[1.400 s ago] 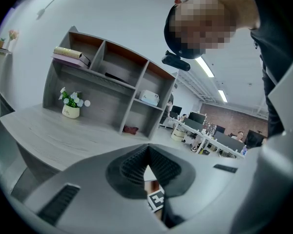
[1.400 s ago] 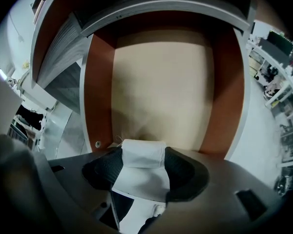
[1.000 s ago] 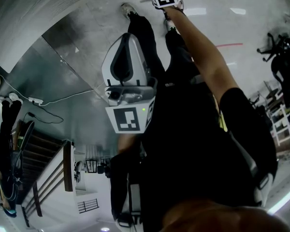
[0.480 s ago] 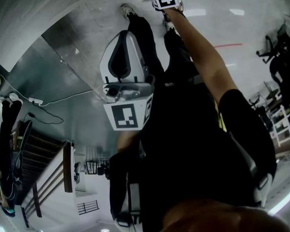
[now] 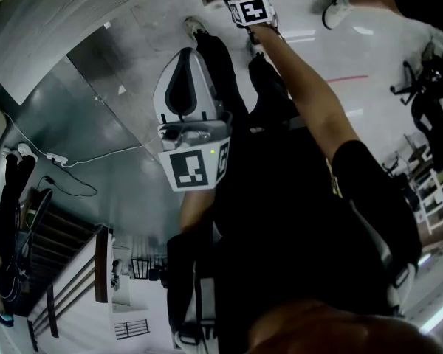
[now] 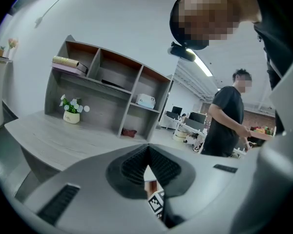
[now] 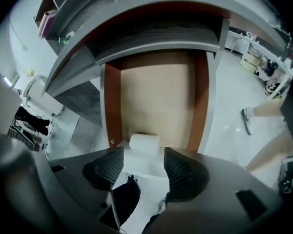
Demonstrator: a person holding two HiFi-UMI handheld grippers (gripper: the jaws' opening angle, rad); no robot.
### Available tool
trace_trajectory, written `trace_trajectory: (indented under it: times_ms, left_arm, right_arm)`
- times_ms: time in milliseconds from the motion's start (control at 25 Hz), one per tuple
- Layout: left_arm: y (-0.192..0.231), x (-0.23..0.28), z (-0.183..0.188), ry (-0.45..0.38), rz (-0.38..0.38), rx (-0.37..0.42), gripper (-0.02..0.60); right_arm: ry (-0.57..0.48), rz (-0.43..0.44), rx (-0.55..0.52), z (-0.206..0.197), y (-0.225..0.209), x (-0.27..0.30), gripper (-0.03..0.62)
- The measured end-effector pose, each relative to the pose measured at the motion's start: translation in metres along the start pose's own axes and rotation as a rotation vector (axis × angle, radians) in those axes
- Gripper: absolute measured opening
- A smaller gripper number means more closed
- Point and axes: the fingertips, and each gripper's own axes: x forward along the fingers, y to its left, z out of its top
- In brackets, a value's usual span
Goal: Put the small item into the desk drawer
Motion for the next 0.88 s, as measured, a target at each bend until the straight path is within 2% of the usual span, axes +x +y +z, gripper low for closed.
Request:
trace_trajectory:
  times_ms: [160,360,680,880]
  left_arm:
    - [-0.011,-0.011,0.002,-0.008,0.009,0.014,-0.002]
    - [-0.026,-0.02,0.008,-0.021,0.007,0.028,-0.002]
    - [-0.024,-0.02,-0.003,-0.018,0.01,0.045,-0.002]
    - [-0.018,-0.019,0.012,-0.02,-0.001,0.073,-0.002]
  right_arm:
    - [-0.029,0.032,0.004,0.0,0.006,-0.022,0.247]
    - [-0.066,0.03,-0.01,0.004,0.007,-0.057,0.134]
    - [-0.129,0.029,0.018,0.011,0.007,-0.081,0.053]
    - [-0.161,0.026,0.033,0.023,0.008,-0.105,0.019]
